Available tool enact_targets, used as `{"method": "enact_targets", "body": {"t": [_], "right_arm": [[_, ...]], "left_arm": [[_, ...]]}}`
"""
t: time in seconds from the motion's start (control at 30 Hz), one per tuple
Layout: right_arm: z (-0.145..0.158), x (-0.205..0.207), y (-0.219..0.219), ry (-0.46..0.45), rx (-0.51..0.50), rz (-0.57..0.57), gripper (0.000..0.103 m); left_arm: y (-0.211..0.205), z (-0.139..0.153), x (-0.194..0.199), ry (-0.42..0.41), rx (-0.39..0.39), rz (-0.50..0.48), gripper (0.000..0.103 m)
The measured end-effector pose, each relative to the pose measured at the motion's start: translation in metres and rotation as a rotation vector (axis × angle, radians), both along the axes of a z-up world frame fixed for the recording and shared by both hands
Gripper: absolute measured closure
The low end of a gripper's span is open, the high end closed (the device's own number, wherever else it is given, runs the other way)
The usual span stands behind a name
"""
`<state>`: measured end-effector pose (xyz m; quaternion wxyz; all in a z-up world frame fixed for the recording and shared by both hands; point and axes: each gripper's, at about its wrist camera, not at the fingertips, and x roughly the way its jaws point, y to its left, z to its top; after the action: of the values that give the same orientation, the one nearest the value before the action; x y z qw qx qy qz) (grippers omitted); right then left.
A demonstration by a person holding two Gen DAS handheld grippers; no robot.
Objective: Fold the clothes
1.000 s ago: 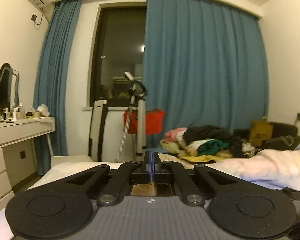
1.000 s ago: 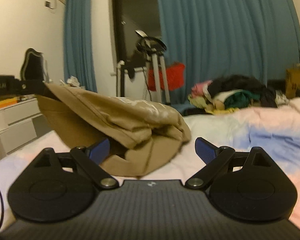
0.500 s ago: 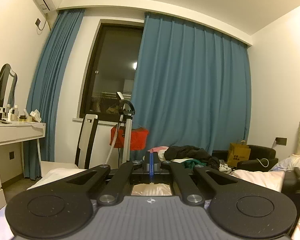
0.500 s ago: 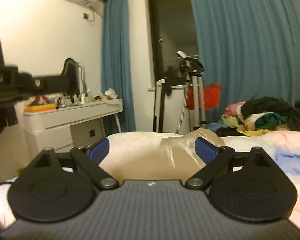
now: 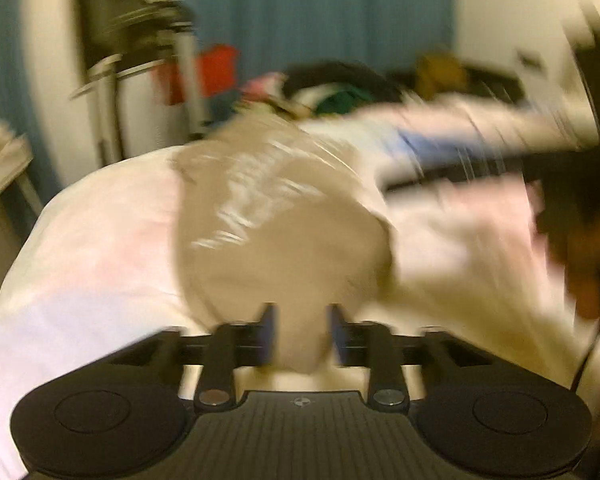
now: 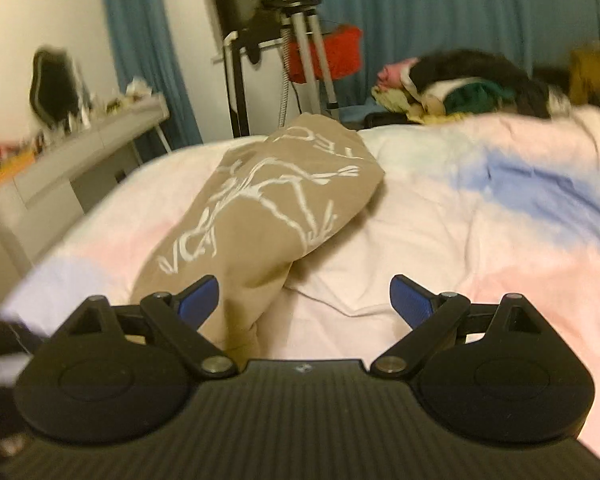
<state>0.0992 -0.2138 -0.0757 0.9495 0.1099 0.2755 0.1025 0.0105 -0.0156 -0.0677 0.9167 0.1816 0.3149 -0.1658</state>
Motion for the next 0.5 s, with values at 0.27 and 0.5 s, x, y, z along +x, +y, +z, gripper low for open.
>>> {"method": "enact_targets", "body": {"t": [0.27, 0.5], "right_arm": [[-0.005, 0.015, 0.002, 0.022, 0.039, 0.050, 0.009], [-0.011, 0.018, 0.034, -0.039, -0.044, 0.143, 0.009]], "left_arm": [[-0.005, -0.024, 0.015, -0.059, 0.195, 0.231, 0.074], [0.050, 0.029, 0.021, -0.124, -0.274, 0.355, 0.093]]}}
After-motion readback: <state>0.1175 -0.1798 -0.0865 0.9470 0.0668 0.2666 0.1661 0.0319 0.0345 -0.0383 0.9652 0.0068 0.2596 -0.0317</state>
